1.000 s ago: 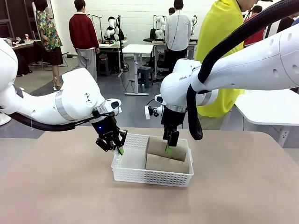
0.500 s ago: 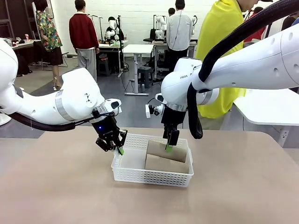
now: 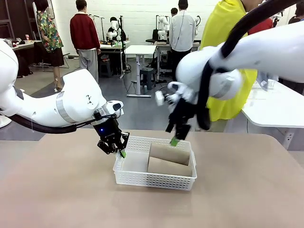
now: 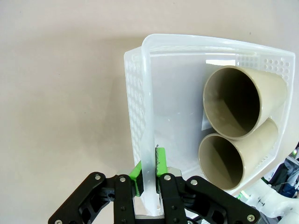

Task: Clean and organize the cups into the basket.
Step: Pick up the Reusable plastic cup from the right side of the table and stack it inside the Organizing basket in the center of the table.

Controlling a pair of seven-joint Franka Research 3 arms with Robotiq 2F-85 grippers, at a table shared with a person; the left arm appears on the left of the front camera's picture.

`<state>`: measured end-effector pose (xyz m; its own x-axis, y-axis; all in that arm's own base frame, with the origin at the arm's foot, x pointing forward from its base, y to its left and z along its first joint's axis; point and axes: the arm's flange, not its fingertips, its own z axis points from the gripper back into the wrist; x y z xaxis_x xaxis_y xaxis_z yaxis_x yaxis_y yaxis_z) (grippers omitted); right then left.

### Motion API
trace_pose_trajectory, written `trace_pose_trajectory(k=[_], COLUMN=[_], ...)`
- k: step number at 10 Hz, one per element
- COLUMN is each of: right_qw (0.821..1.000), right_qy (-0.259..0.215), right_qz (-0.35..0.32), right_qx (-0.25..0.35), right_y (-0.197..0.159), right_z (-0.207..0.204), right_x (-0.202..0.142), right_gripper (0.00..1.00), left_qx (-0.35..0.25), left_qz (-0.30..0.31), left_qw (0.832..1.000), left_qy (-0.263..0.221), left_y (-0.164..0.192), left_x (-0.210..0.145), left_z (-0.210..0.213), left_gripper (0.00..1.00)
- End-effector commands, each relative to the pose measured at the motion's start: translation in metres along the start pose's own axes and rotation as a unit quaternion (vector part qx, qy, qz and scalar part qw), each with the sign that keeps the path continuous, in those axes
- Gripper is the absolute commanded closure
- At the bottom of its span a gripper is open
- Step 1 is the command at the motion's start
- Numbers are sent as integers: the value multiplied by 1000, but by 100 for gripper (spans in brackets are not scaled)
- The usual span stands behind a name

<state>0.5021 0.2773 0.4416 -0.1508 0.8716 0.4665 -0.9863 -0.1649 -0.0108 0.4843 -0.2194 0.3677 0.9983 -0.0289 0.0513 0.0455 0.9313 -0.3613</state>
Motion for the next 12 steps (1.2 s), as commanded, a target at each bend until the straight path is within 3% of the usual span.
trace_pose_trajectory(k=[1, 4, 6, 8, 10, 12], right_qw=[985, 936, 906, 894, 888, 888], right_qy=[-169, -345, -411, -433, -440, -447], right_qz=[22, 19, 9, -4, -16, -9], right_qx=[-2, -58, -101, -117, -130, -106], right_y=[78, 132, 151, 162, 169, 165], right_z=[53, 69, 77, 82, 91, 92], right_x=[-115, -273, -341, -388, -412, -411], right_gripper=[0, 0, 0, 0, 0, 0], left_qx=[-3, -3, -3, -3, -3, -3], left_qz=[-1, -1, -1, -1, -1, -1], left_qw=[1000, 1000, 1000, 1000, 1000, 1000], left_qy=[2, 2, 2, 2, 2, 2], left_y=[0, 0, 0, 0, 0, 0], left_x=[0, 0, 0, 0, 0, 0], left_z=[1, 1, 1, 1, 1, 1], left_gripper=[100, 100, 100, 100, 100, 100])
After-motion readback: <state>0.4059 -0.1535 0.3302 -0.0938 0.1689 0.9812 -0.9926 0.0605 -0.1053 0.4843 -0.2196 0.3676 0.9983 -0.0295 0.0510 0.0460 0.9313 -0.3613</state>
